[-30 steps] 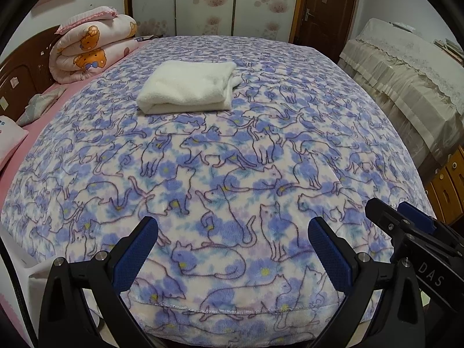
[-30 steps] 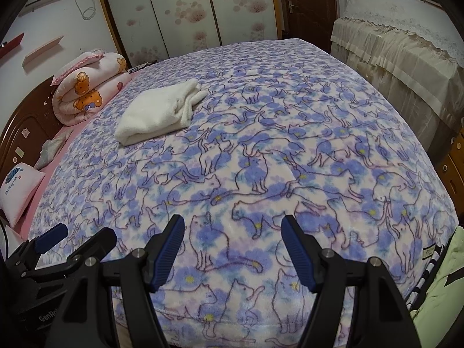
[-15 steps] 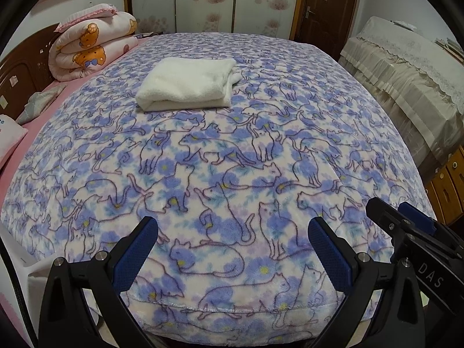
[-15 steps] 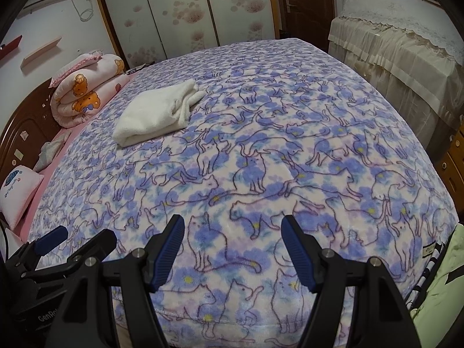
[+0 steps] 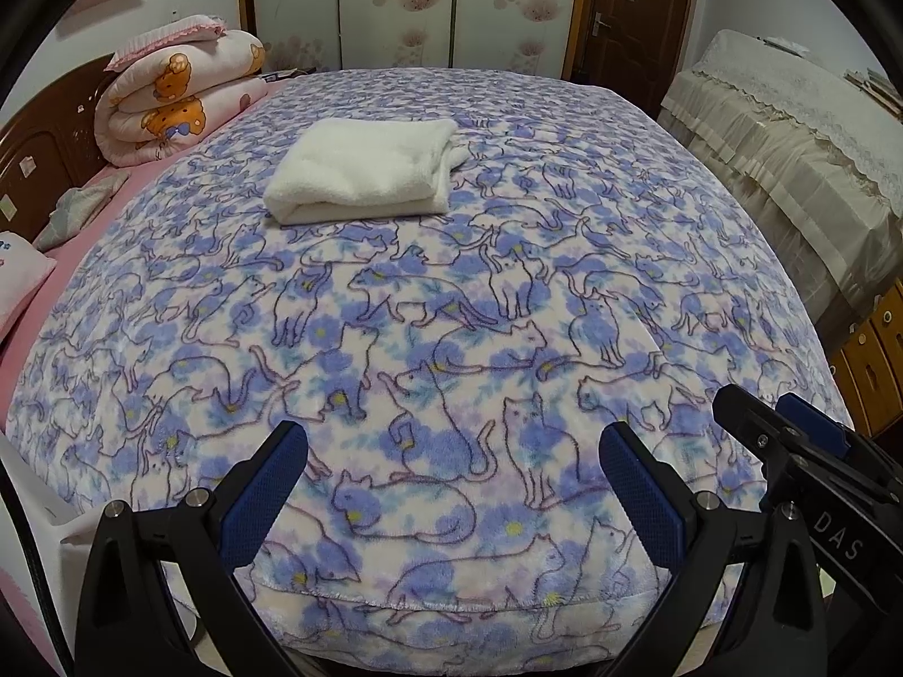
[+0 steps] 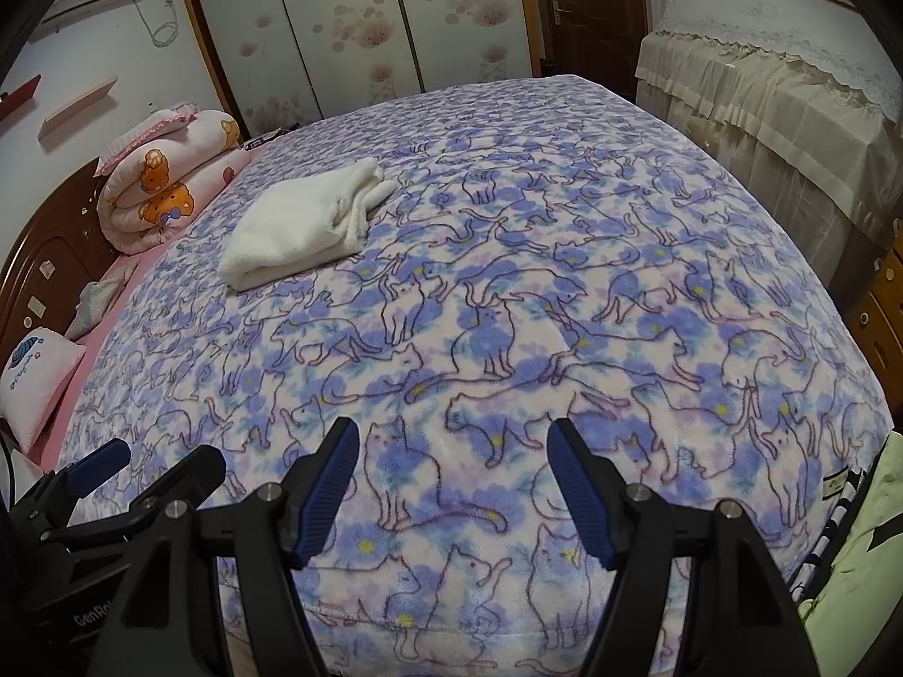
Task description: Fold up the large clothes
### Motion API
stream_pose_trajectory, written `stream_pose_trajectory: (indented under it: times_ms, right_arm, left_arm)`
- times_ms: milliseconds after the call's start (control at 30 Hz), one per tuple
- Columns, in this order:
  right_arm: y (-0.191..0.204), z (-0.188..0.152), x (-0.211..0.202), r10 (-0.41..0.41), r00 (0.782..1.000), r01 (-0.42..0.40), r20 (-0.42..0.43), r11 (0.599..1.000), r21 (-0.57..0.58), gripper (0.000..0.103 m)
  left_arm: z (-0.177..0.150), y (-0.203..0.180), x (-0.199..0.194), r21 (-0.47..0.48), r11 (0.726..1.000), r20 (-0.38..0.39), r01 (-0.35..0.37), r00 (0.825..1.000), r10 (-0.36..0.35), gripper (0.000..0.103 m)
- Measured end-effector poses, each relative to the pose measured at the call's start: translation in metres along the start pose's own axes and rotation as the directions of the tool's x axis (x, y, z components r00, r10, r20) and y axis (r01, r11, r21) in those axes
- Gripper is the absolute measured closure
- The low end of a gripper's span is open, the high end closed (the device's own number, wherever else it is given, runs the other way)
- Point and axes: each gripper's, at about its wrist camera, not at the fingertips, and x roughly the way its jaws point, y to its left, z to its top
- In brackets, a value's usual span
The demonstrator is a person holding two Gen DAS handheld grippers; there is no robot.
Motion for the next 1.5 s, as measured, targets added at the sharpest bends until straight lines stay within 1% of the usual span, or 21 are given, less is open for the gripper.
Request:
stream_pose_trajectory:
  times_ms: [233, 833, 1400, 1500]
  right_arm:
    - [-0.0001, -0.0003, -0.0004, 0.001, 1.0, -0.001, 0.001, 1.0, 0.0, 0.033]
    - [-0.0001, -0.0007, 0.0, -0.002, 1.0, 0.002, -0.002, 1.0, 0.0, 0.033]
    - [0.0011, -0.0026, 0.0004, -0.004, 1.0, 0.004, -0.001, 1.0, -0.002, 0.033]
    - [0.003, -0.0023, 0.0001, -0.003, 1.0, 0.003, -0.005, 1.0, 0.0, 0.033]
  left_arm:
    - [0.0004, -0.0004, -0.0006, -0.005, 1.0, 0.001, 0.011, 1.0, -0.011, 0.001]
    - [0.0008, -0.0014, -0.0003, 0.0, 1.0, -0.001, 0.009, 1.0, -0.009, 0.001]
    - [-0.0018, 0.0066, 0.0023, -0.02, 1.0, -0.028, 0.018, 0.999, -0.019, 0.001]
    - [-0.0027, 0.0075, 0.0035, -0.026, 1.0, -0.027, 0.003, 1.0, -0.003, 0.001]
